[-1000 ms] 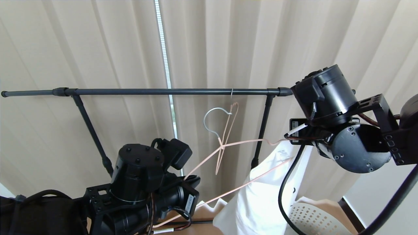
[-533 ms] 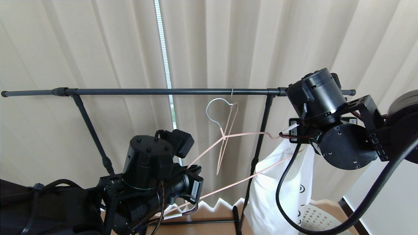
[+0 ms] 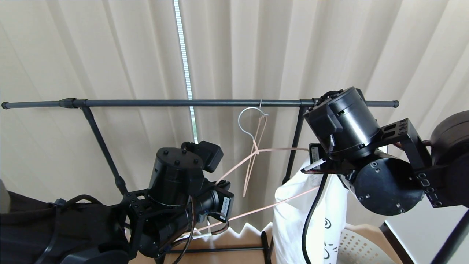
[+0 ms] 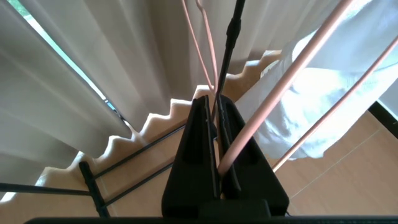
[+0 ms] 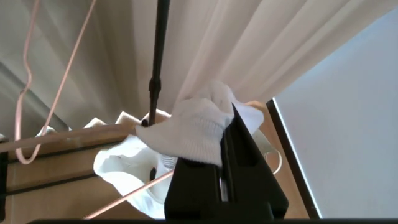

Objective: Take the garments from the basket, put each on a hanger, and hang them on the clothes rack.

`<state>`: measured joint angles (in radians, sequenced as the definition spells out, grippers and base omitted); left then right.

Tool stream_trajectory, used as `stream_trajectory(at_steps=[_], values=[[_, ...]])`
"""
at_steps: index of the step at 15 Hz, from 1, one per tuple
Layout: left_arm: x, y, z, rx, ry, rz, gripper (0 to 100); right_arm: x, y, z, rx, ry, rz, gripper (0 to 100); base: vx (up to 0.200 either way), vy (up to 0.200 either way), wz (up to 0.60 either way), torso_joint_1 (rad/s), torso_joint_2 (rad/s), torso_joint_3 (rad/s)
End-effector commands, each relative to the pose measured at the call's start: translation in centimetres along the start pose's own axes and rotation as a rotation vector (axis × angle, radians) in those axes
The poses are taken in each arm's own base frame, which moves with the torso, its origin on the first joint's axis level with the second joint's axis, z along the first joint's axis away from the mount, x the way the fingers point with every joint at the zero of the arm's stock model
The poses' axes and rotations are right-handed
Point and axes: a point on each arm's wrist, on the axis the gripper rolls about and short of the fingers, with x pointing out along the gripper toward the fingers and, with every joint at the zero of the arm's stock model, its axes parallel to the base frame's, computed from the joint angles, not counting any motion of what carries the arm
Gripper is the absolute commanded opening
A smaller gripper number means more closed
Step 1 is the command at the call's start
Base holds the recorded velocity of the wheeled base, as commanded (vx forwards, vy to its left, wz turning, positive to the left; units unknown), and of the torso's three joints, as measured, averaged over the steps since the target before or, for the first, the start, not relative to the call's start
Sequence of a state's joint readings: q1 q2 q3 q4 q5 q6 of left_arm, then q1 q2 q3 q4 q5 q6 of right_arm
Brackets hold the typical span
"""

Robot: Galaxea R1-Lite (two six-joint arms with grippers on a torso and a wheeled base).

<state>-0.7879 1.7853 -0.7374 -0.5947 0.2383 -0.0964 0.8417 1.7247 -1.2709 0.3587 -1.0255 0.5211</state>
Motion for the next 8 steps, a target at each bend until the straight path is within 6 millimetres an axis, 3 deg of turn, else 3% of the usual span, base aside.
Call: stream_trajectory(at_steps=[1,8], values=[[0.1,0.0,-0.1,0.001,0.002,-0.001,0,-0.9,0.4,-0.1,-0.008,-0.007,0.030,0,0.000,0.000,0.00,0.000,0.00,0.000],[0.1,0.0,-0.2,-0.012,0.008,0.000,0,-4.5,2.8,-1.6,-0.070,-0.017,0.191,0,0.000,0.000,0.00,0.000,0.00,0.000]])
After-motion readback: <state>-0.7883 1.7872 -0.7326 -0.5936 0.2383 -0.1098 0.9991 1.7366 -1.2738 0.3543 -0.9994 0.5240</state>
